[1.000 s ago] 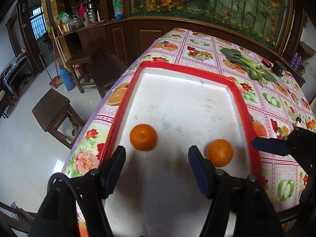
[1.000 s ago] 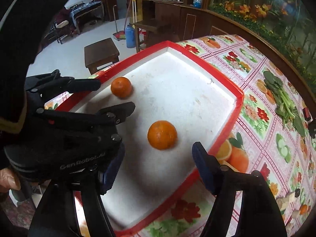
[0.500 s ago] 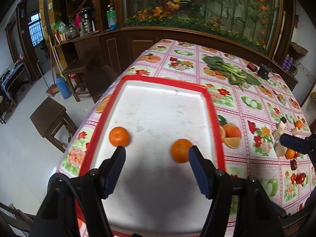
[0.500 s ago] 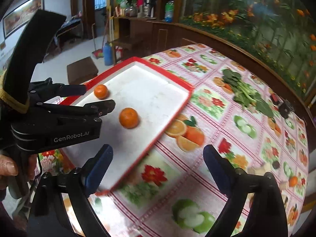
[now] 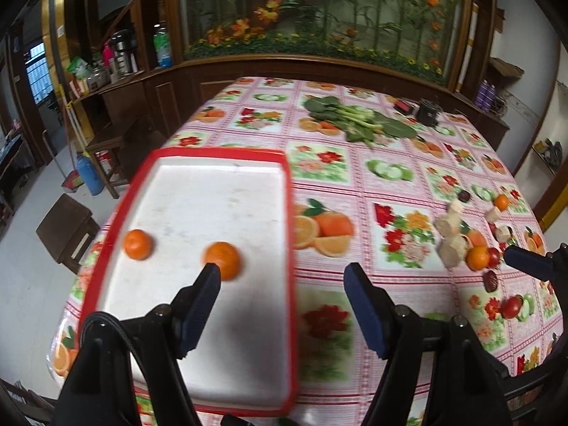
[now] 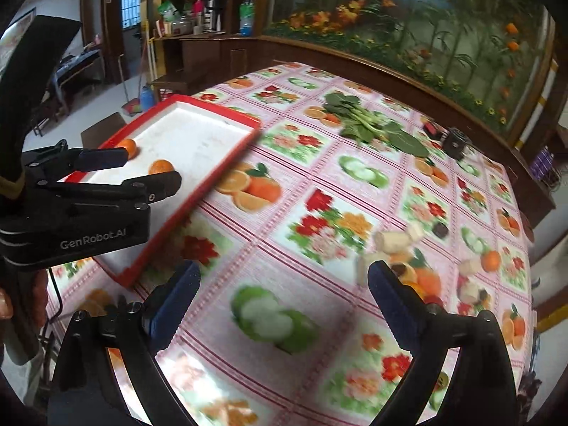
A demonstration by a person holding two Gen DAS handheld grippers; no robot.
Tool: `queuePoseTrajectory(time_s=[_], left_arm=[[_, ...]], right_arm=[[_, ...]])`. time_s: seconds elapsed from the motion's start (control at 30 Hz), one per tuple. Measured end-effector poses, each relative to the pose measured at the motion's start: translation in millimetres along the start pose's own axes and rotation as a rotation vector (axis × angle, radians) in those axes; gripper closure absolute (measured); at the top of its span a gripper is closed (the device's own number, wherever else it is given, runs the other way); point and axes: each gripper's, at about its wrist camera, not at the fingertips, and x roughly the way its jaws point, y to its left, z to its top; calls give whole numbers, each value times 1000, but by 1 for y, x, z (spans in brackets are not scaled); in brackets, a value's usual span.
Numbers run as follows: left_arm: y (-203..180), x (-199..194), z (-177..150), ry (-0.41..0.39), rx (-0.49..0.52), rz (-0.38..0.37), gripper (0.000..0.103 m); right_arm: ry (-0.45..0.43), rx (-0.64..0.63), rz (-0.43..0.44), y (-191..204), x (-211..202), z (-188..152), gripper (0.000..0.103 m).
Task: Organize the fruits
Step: 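Move both grippers back over the spilled fruits on the tablecloth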
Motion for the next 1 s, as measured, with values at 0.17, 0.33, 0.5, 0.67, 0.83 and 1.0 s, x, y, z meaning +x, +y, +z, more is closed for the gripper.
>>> queuePoseTrajectory(time_s=[0.17, 0.33, 0.5, 0.67, 0.83, 1.0], left_arm=[[-35, 4, -4, 18, 44, -28, 27], [-69, 6, -7, 35, 88, -53, 26], [-99, 10, -11, 52, 126, -76, 26], [-129, 16, -19, 81, 165, -117, 25], [-157, 18, -26, 102, 197, -162, 25], [-191, 20, -36, 142, 228, -240, 25]], right_arm=[[2, 46, -29, -24, -14, -19, 7], [14, 101, -55, -51, -22, -37, 7], [22, 167, -92, -83, -33, -58, 7], [41, 237, -144, -121, -45, -87, 7], [77, 325, -211, -168, -54, -124, 7], [102, 406, -257, -203, -62, -157, 7]])
